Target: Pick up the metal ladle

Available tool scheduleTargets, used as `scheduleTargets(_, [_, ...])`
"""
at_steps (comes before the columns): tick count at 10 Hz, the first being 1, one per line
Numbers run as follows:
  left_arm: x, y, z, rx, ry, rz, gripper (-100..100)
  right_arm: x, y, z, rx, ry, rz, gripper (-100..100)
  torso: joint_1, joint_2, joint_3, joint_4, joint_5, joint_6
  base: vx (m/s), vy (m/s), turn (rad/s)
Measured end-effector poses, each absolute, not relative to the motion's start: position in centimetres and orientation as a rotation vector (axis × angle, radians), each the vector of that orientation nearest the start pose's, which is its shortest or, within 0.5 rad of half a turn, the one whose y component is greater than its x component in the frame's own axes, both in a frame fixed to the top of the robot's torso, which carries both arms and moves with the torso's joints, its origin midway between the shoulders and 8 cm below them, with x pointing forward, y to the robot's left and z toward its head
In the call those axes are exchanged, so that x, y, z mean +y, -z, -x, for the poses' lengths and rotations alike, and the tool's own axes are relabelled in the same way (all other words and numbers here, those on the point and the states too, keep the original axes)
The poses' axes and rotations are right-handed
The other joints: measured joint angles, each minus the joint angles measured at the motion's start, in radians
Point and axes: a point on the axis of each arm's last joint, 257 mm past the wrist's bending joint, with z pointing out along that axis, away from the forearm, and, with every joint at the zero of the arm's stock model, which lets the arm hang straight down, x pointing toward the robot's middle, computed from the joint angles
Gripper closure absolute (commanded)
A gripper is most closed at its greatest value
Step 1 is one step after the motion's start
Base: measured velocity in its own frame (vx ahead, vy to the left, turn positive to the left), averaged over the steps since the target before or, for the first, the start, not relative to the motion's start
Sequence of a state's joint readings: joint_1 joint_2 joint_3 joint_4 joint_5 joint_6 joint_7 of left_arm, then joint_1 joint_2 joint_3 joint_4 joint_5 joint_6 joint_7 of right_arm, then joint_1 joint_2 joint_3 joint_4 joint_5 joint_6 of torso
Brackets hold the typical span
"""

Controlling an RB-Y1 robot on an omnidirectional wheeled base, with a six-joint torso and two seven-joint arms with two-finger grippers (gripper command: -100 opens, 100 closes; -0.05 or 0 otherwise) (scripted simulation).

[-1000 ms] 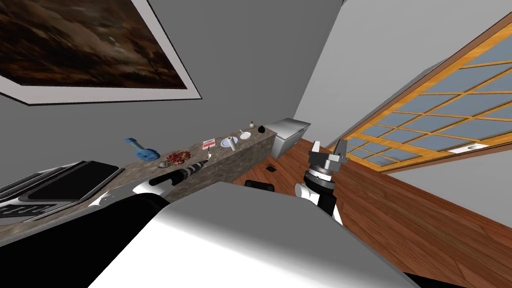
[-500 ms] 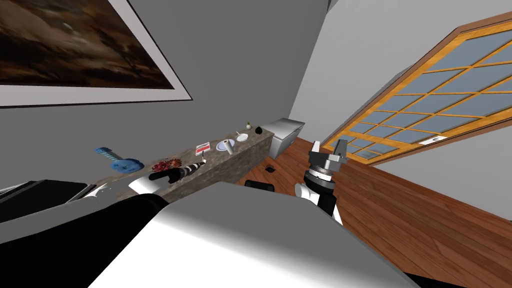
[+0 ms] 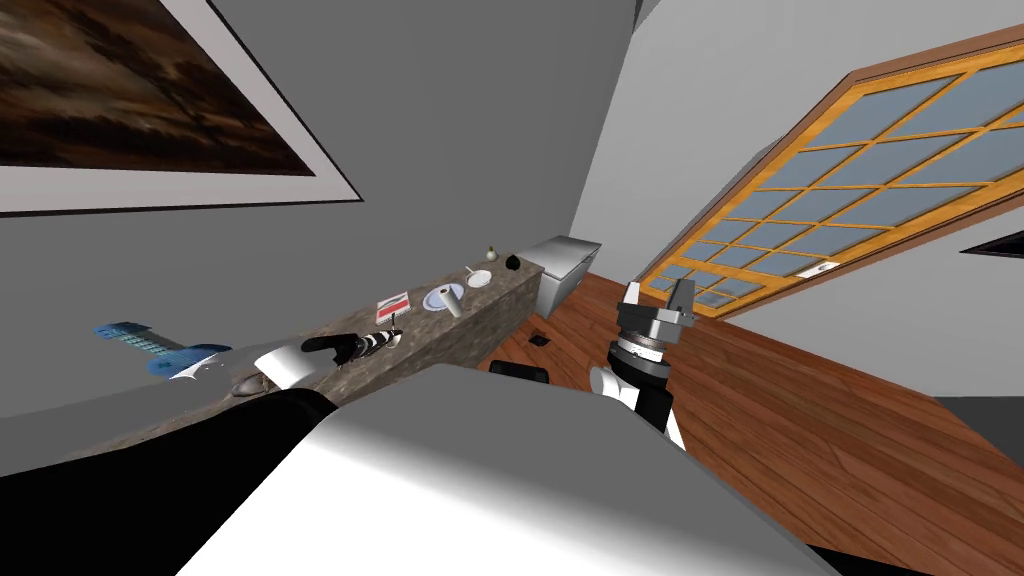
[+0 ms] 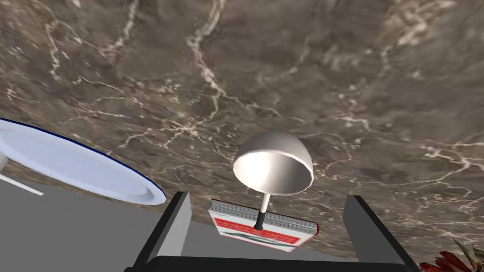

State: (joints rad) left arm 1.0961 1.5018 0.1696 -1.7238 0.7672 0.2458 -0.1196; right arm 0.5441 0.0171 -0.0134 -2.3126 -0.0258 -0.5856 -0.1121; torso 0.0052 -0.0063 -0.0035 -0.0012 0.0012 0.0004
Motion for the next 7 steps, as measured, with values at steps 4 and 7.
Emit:
scheduleTargets(4, [66.8,31.3,-16.1,2.352,-0.279,1.257,-100,-28.9,-4.1,-31.7,0.497,-1.409,-0.655,0,0.001,-0.001,-0.001,0.0,0.0,0.0,0.082,0.096,-0.165])
scheduleTargets(7, [67.6,31.4,-13.5,2.418,-0.384,1.295,-100,-28.9,-4.1,-31.7,0.497,-1.409,-0.655,0,-0.002,0.001,0.001,0.0,0.0,-0.001,0.053,0.066,-0.075])
